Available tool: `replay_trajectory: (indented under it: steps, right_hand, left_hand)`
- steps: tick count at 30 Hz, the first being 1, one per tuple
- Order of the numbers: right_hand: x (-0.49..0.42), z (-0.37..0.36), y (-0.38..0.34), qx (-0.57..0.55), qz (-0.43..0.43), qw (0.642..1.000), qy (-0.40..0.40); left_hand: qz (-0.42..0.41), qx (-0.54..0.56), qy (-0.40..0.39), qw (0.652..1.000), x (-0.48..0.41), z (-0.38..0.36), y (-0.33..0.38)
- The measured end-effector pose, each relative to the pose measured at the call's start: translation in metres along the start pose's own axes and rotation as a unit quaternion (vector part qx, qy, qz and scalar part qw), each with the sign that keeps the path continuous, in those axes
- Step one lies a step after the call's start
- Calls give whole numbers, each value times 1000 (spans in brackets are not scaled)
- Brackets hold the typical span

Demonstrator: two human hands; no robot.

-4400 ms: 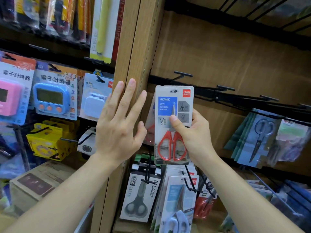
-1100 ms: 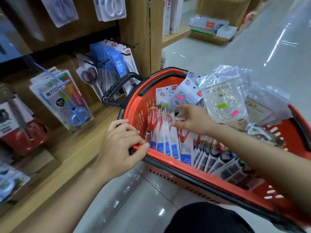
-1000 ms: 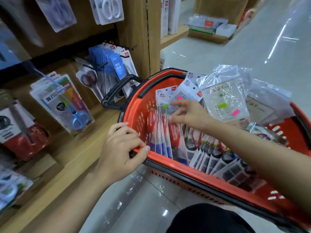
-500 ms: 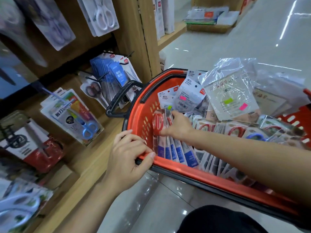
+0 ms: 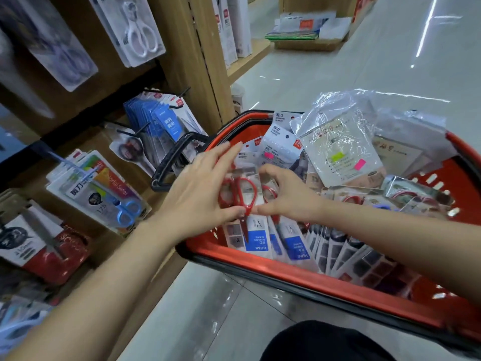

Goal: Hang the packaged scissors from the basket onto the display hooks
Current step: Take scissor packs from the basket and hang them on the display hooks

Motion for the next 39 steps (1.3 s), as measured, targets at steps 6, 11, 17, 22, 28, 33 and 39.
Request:
replay_trajectory:
  steps: [6,11,17,22,28,33,39]
  right_hand:
    - [3,-3,6,-16,-9,997,-70]
    - [-1,0,19,-23,-46,987,-154]
    - [-4,-4,28,-5,-76,988,-131]
    - [-14,-22,33,1,-88,993,-83]
    - [-17,-18,34,-14,-113,991,-73]
    - [-23,17,20,-124,-147,981,-36]
    - [-21,70,2,-218,-153,960,81]
  left_hand:
    - [4,-63,-138,988,-31,-18,-15]
    - [-26,-50,-109,992,-29,-11,-18]
    - [-59,-54,-102,992,-16,-2,-28]
    - [-29,38,-229,972,-5,1,-25]
    - [-43,25,-228,972,-10,0,-20]
    - [-60,6,-208,976,-20,-8,-18]
    - [-7,109,-164,980,-15,3,-23]
Point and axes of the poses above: each hand's wrist, its own x-axis away from the middle knuckle, its own z-axis out of the back of the hand, y = z × x, the point moved 5 cm from there along -x, towards the middle knuckle, and after that the axes turned 2 degrees about z, right-handed, at the moved point
